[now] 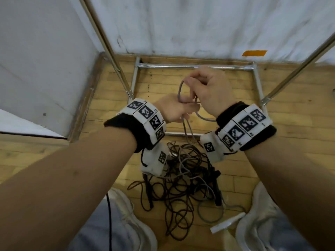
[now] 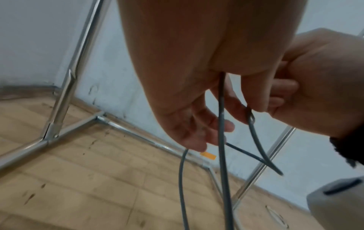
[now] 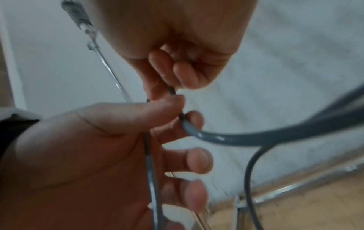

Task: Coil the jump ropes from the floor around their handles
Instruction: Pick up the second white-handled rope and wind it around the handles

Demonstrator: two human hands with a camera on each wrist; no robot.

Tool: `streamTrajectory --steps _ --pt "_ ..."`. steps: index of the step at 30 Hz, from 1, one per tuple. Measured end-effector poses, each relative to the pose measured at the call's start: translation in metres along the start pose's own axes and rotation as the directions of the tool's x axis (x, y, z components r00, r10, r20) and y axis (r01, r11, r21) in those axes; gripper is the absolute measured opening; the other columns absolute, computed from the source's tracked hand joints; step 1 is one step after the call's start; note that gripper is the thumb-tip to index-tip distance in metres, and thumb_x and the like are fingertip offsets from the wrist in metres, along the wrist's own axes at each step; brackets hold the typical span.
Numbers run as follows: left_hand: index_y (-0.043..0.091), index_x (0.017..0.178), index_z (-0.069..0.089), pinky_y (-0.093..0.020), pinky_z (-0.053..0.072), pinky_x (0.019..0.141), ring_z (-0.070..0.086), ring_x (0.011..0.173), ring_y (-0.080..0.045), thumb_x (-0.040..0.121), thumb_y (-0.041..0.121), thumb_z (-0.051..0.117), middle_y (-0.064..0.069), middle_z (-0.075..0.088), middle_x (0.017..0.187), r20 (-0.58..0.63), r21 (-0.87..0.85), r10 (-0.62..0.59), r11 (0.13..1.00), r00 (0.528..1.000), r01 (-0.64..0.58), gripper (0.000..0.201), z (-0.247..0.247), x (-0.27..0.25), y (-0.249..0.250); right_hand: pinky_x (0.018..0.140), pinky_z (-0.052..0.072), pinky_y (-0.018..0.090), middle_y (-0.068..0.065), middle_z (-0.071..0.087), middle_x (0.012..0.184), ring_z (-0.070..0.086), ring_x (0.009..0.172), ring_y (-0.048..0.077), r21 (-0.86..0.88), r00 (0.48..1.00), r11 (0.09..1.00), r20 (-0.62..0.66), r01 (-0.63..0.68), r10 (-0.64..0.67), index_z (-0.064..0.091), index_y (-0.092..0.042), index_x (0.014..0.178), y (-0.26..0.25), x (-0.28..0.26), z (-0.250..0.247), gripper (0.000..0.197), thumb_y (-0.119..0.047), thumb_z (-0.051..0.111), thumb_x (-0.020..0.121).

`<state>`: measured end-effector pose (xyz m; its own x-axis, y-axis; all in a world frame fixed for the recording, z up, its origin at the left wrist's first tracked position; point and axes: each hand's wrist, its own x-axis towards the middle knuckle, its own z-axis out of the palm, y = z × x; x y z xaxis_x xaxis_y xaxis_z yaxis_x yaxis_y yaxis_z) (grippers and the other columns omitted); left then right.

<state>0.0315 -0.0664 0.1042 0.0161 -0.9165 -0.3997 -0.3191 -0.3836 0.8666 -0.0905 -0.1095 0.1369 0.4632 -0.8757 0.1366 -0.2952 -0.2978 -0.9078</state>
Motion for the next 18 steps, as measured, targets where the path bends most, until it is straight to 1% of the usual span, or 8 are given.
streamTrajectory --steps 2,5,8,11,13,15,17,18 --pt "0.026 0.068 0.068 -0.026 0.049 0.067 0.058 0.068 -0.005 0.088 0.028 0.066 0.014 0.065 0.061 0.021 0.035 0.002 0.999 1.0 -0.002 0.019 -0.006 -0.013 0.022 0.051 0.042 0.025 0.0 0.055 0.053 0.048 0.046 0.008 0.025 0.996 0.999 -0.085 0.039 -0.037 0.061 -0.014 0.078 -0.027 0.003 -0.014 0.012 -0.016 0.058 0.09" --pt "0.025 0.076 0.068 -0.029 0.048 0.072 0.06 0.074 -0.006 0.093 0.028 0.059 0.011 0.073 0.079 0.075 0.075 0.025 0.997 0.997 -0.03 0.019 -0.01 -0.038 0.048 0.046 0.036 0.021 0.002 0.057 0.054 0.046 0.041 0.007 0.078 0.976 0.992 -0.202 0.095 -0.078 0.061 -0.015 0.076 -0.069 0.005 -0.033 0.014 -0.019 0.058 0.09" --pt "0.023 0.083 0.066 -0.023 0.05 0.066 0.063 0.069 -0.002 0.096 0.025 0.055 0.015 0.071 0.072 0.103 0.094 0.056 0.993 0.993 -0.065 0.017 -0.011 -0.066 0.066 0.043 0.037 0.023 -0.002 0.058 0.05 0.045 0.037 0.012 0.161 0.943 0.972 -0.314 0.172 -0.115 0.059 -0.015 0.072 -0.111 0.006 -0.054 0.017 -0.017 0.059 0.089" --pt "0.018 0.082 0.066 -0.019 0.053 0.062 0.064 0.062 -0.003 0.096 0.017 0.056 0.01 0.072 0.069 0.033 0.008 0.137 0.991 0.99 -0.137 0.017 -0.017 -0.086 0.085 0.043 0.04 0.023 -0.003 0.061 0.055 0.049 0.039 0.012 0.177 0.92 0.957 -0.36 0.229 -0.154 0.062 -0.013 0.075 -0.14 0.007 -0.071 0.016 -0.02 0.058 0.089" --pt "0.01 0.081 0.067 -0.018 0.055 0.06 0.064 0.059 -0.007 0.094 0.011 0.058 0.001 0.072 0.069 -0.093 -0.078 0.185 0.978 0.978 -0.193 0.016 -0.025 -0.096 0.099 0.048 0.044 0.025 -0.002 0.062 0.065 0.053 0.043 0.01 0.148 0.922 0.962 -0.351 0.23 -0.166 0.062 -0.014 0.078 -0.15 0.007 -0.076 0.014 -0.02 0.057 0.09" --pt "0.005 0.078 0.064 -0.019 0.055 0.061 0.063 0.056 -0.009 0.095 0.008 0.056 0.0 0.07 0.065 -0.215 -0.126 0.228 0.958 0.95 -0.259 0.019 -0.034 -0.103 0.11 0.053 0.047 0.026 -0.003 0.061 0.079 0.056 0.047 0.009 0.131 0.946 0.977 -0.3 0.17 -0.124 0.062 -0.015 0.089 -0.151 0.006 -0.077 0.01 -0.024 0.058 0.09" --pt "0.008 0.076 0.063 -0.024 0.056 0.064 0.064 0.06 -0.01 0.097 0.01 0.053 0.003 0.068 0.063 -0.297 -0.077 0.279 0.946 0.913 -0.314 0.023 -0.041 -0.107 0.119 0.063 0.049 0.025 -0.002 0.06 0.101 0.06 0.061 0.009 0.082 0.978 0.993 -0.197 0.081 -0.064 0.06 -0.013 0.112 -0.144 0.003 -0.076 0.03 -0.032 0.06 0.089" --pt "0.011 0.075 0.063 -0.027 0.056 0.068 0.065 0.065 -0.012 0.097 0.011 0.053 0.002 0.068 0.067 -0.325 -0.037 0.303 0.942 0.896 -0.333 0.024 -0.043 -0.109 0.122 0.073 0.049 0.024 -0.002 0.059 0.111 0.061 0.075 0.009 0.018 0.991 0.999 -0.129 0.05 -0.047 0.056 -0.011 0.122 -0.139 0.001 -0.076 0.042 -0.037 0.06 0.089"
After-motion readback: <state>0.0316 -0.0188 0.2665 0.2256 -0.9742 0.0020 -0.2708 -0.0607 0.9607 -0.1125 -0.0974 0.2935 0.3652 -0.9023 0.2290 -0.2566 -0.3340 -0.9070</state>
